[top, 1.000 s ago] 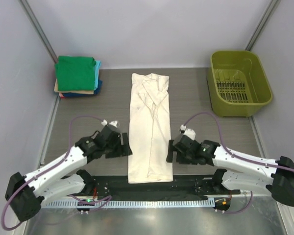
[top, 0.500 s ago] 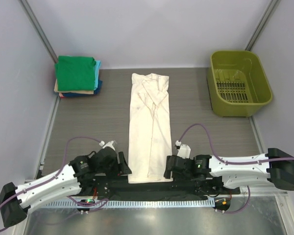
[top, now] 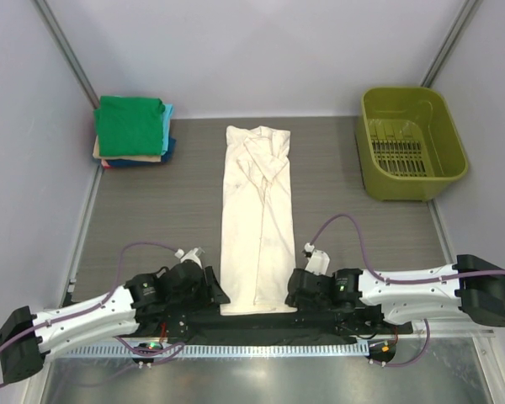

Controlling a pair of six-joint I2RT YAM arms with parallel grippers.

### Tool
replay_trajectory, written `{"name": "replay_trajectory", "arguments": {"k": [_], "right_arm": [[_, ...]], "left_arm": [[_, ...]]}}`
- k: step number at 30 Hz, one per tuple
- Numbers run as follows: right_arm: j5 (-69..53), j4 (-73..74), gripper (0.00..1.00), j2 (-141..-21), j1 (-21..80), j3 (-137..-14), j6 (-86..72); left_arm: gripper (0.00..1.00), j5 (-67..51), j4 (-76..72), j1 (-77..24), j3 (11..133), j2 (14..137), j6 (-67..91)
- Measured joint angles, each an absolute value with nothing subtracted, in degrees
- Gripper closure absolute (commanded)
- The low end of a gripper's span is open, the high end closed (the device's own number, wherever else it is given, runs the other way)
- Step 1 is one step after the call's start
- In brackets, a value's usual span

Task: Fold and stack the t-shirts
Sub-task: Fold the tshirt

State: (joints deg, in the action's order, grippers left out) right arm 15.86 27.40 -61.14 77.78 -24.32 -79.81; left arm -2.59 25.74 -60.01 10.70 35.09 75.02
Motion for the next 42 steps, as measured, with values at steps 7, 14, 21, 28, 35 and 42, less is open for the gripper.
{"name": "replay_trajectory", "arguments": {"k": [7, 14, 21, 28, 35, 42], "right_arm": [[16.3, 25.8, 0.99, -59.8, 77.8, -22.2, -81.3], [16.7, 30.6, 0.99, -54.2, 77.9, -24.1, -81.6], [17.2, 36.2, 0.99, -50.5, 68.3, -36.2, -75.1], [14.8, 38.4, 0.99, -60.0, 49.5, -48.7, -60.4], [10.7, 37.8, 0.99, -74.5, 37.4, -62.4, -47.9], [6.8, 36.5, 0.99, -86.6, 30.7, -69.9, -40.8]], "left_arm": [[1.0, -2.7, 22.0, -62.5, 10.6, 38.9, 76.6], [1.0, -0.1, 28.5, -63.8, 18.2, 38.2, 76.1], [1.0, 8.8, 38.4, -63.7, 36.1, 41.7, 71.4], [1.0, 10.7, 40.9, -50.7, 48.9, 50.7, 59.5], [1.0, 1.3, 35.8, -32.8, 56.1, 65.1, 50.0], [1.0, -6.7, 29.2, -25.6, 61.7, 80.3, 45.7]]}}
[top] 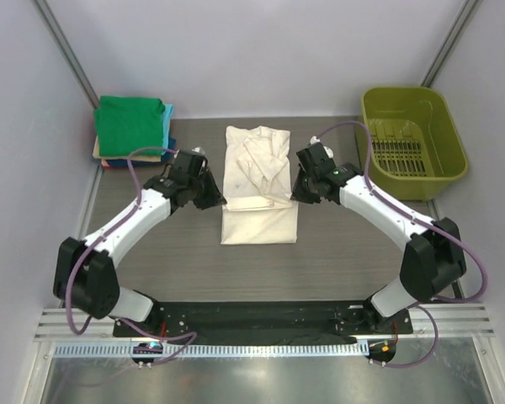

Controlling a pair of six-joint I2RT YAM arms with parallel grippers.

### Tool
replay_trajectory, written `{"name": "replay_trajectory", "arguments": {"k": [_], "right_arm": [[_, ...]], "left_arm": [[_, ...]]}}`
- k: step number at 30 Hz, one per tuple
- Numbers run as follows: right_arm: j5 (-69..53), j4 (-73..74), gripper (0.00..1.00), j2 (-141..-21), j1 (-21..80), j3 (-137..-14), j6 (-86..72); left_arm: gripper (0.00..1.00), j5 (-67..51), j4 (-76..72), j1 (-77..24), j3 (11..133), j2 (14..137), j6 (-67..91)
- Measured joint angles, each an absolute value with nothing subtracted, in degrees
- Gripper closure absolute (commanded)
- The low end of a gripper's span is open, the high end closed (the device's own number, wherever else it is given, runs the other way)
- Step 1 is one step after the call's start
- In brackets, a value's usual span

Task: Fold and stack the t-shirts
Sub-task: Fold the tshirt

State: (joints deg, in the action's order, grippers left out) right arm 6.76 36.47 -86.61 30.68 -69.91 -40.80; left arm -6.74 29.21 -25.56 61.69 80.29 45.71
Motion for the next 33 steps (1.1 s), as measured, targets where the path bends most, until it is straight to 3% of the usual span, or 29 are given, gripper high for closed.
{"name": "replay_trajectory", "arguments": {"k": [10, 11, 13, 14, 15, 17, 18, 21, 24, 27, 33], "right_arm": [[2.5, 34.8, 0.99, -99.0, 26.9, -75.6, -36.5], [2.2, 34.8, 0.92, -100.4, 26.6, -76.7, -36.1], [1.4, 34.6, 0.8, -104.0, 25.8, -79.4, -35.7], [0.8, 34.5, 0.55, -106.2, 25.2, -81.1, -35.5], [0.1, 34.7, 0.43, -108.8, 24.5, -83.3, -35.4], [-1.2, 36.8, 0.27, -115.2, 22.6, -90.4, -34.5], [-1.5, 38.3, 0.25, -118.8, 21.6, -95.5, -34.2], [-2.4, 40.2, 0.23, -126.8, 19.2, -108.4, -32.9], [-2.4, 42.5, 0.23, -127.9, 17.3, -113.9, -31.5], [-2.2, 40.8, 0.25, -120.9, 16.7, -106.8, -31.2], [-3.3, 37.8, 0.28, -98.1, 21.7, -81.3, -32.1]], "left_arm": [[1.0, -11.7, 26.3, -20.6, 68.9, 95.9, 42.8], [0.97, -11.9, 26.5, -20.2, 69.7, 97.1, 42.7], [0.82, -12.4, 26.6, -19.3, 72.6, 100.9, 42.2], [0.76, -13.0, 27.0, -18.6, 75.1, 103.9, 41.8], [0.55, -13.6, 28.1, -18.0, 77.8, 106.7, 41.6], [0.46, -15.2, 30.2, -16.5, 86.4, 114.2, 40.9], [0.41, -15.9, 32.6, -15.7, 92.2, 118.7, 41.0], [0.4, -16.5, 40.3, -13.8, 113.3, 131.4, 39.9], [0.39, -15.9, 45.7, -12.8, 121.7, 133.6, 39.0], [0.4, -15.4, 46.4, -12.7, 116.7, 126.4, 38.6], [0.41, -14.5, 43.5, -14.0, 91.7, 101.2, 37.7]]}}
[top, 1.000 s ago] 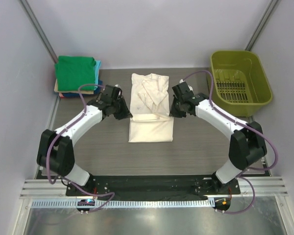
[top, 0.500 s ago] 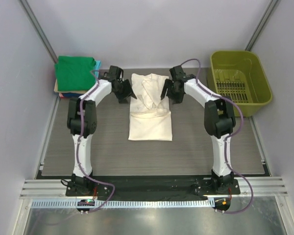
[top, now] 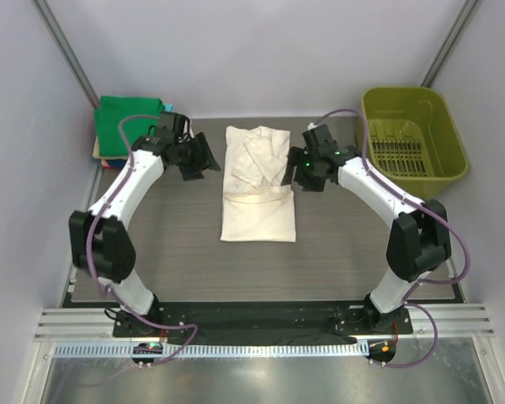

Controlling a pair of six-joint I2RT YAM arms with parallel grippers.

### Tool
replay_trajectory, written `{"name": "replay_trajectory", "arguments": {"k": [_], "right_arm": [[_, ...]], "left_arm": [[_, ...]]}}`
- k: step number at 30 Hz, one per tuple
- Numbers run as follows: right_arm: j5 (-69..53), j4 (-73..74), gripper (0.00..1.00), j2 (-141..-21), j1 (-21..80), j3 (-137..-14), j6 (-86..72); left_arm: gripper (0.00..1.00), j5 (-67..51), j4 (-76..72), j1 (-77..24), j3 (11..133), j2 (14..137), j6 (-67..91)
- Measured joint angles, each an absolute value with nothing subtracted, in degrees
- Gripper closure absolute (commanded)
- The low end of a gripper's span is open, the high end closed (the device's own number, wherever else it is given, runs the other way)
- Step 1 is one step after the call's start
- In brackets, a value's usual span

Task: Fold and stack the t-shirts
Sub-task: Fold the tshirt

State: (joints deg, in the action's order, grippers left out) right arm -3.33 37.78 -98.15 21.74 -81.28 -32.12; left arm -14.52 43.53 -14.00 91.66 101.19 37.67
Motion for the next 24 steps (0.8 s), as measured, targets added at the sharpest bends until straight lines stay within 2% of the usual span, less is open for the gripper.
{"name": "replay_trajectory", "arguments": {"k": [3, 7, 15, 18, 24], "right_arm": [[-3.1, 36.7, 0.29, -95.7, 28.3, -79.0, -32.6], [-3.0, 34.7, 0.31, -98.4, 36.1, -78.9, -32.9], [2.9, 36.7, 0.34, -112.7, 38.9, -85.3, -31.9], [5.0, 38.7, 0.34, -116.3, 39.0, -87.9, -31.4], [9.4, 42.9, 0.34, -122.5, 39.0, -96.9, -29.8]], "left_arm": [[0.41, -13.6, 42.2, -15.0, 81.1, 90.9, 36.4], [0.41, -11.4, 42.8, -15.6, 69.3, 80.1, 34.1], [0.41, -2.6, 44.5, -15.6, 54.6, 61.0, 29.6], [0.41, -0.5, 44.6, -15.6, 51.2, 57.2, 28.9], [0.41, 0.7, 44.4, -15.6, 50.8, 57.2, 27.5]]}}
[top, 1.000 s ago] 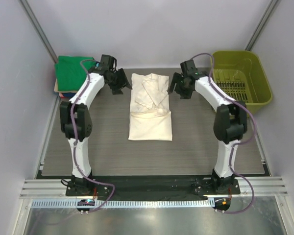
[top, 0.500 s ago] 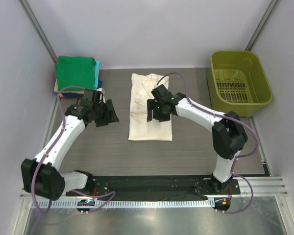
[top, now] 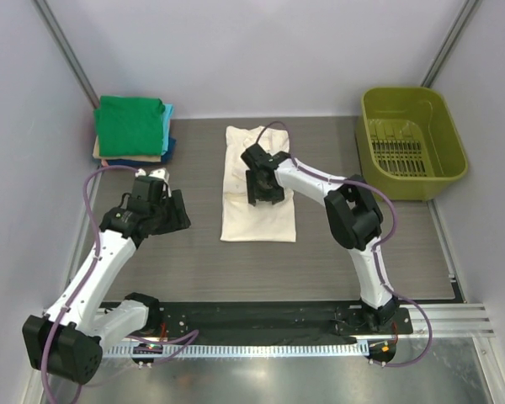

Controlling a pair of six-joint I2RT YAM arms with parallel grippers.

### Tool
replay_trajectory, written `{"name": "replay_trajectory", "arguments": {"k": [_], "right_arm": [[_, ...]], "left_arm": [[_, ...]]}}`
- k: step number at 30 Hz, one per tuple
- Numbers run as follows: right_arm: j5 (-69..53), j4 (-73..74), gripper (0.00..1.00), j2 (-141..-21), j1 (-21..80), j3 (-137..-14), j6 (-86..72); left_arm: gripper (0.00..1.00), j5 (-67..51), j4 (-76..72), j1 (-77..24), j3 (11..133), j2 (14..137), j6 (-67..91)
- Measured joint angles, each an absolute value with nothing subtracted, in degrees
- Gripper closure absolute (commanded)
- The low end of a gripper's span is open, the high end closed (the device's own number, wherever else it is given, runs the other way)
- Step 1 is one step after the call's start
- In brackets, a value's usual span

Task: Fold and stack the t-shirts
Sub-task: Fold the tshirt

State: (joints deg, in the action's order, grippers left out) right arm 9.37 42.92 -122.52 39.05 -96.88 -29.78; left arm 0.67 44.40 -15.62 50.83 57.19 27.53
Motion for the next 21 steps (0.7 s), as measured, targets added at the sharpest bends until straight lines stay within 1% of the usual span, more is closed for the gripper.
{"name": "replay_trajectory", "arguments": {"k": [6, 9, 12, 13, 14, 16, 21], "right_arm": [[13.5, 48.2, 0.34, -130.7, 38.6, -110.3, -28.4], [14.7, 53.4, 0.34, -138.4, 37.6, -125.2, -27.6], [14.6, 55.1, 0.33, -144.9, 34.8, -141.5, -27.5], [14.4, 55.0, 0.31, -145.1, 33.7, -143.3, -27.5], [14.5, 54.3, 0.3, -144.1, 32.6, -143.3, -27.4], [14.5, 52.6, 0.29, -138.9, 30.2, -137.6, -27.2], [14.1, 45.3, 0.27, -117.5, 26.8, -108.2, -27.2]], "left_arm": [[0.41, 0.7, 44.4, -15.6, 50.8, 57.9, 26.7], [0.41, 0.9, 44.4, -15.6, 50.8, 57.9, 26.6], [0.41, 1.0, 44.4, -15.6, 50.8, 57.9, 26.6], [0.41, 1.0, 44.4, -15.6, 50.8, 57.9, 26.7], [0.41, 1.0, 44.4, -15.6, 50.8, 57.9, 26.8], [0.41, -0.1, 43.9, -15.6, 50.7, 58.0, 28.1], [0.41, -6.0, 38.2, -15.6, 47.9, 59.8, 33.2]]}}
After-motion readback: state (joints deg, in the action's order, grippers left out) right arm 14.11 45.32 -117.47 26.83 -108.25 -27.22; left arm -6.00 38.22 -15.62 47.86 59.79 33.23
